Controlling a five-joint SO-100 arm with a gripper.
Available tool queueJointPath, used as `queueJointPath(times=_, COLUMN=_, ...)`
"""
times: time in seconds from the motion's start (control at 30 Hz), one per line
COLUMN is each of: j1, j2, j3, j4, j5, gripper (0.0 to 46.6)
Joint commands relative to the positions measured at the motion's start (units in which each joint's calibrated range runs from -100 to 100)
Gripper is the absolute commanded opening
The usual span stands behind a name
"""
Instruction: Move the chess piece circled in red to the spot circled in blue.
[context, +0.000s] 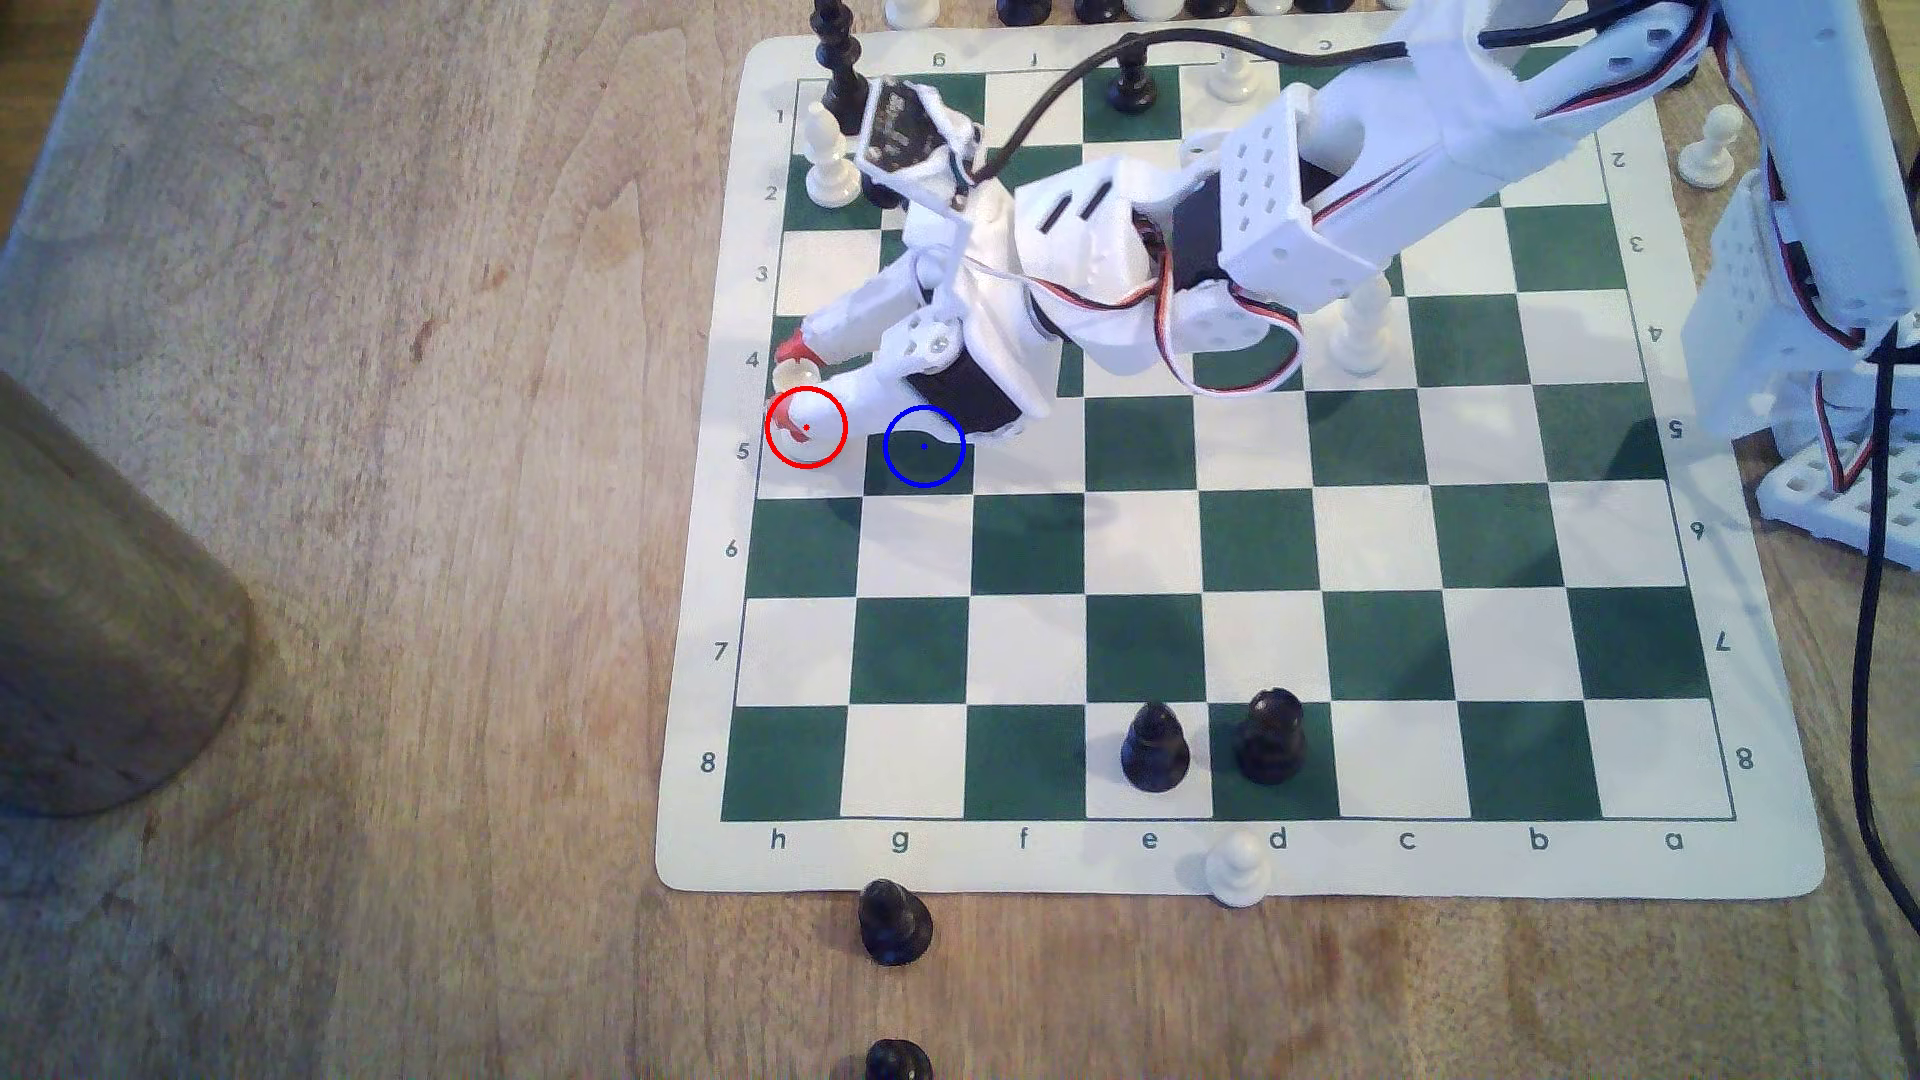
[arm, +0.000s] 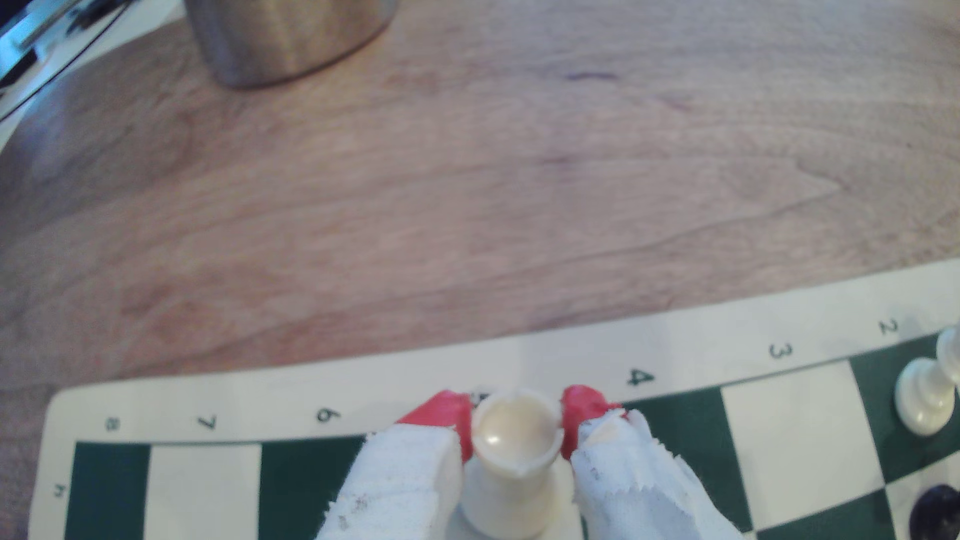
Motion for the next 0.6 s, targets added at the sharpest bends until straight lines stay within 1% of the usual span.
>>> queueJointPath(times=0.0, j1=1.48, j2=-9.25, j3=-4.31, j4=2.6, j5=-0.15, gripper=0.6)
queueJointPath(times=0.17, j1=1.32, j2=-16.89, j3=1.04, j4=4.97, j5=-0.15, gripper=0.6)
queueJointPath(times=0.27, j1=1.09, j2=-20.8, j3=3.4, j4=7.02, j5=-0.54, gripper=0.6)
queueJointPath(times=0.4, j1=-1.02, j2=-24.28, j3=8.57, j4=7.02, j5=-0.1, gripper=0.6)
queueJointPath(times=0.57, j1=-2.04, j2=-26.83, j3=13.1, j4=7.76, j5=-0.44, gripper=0.6)
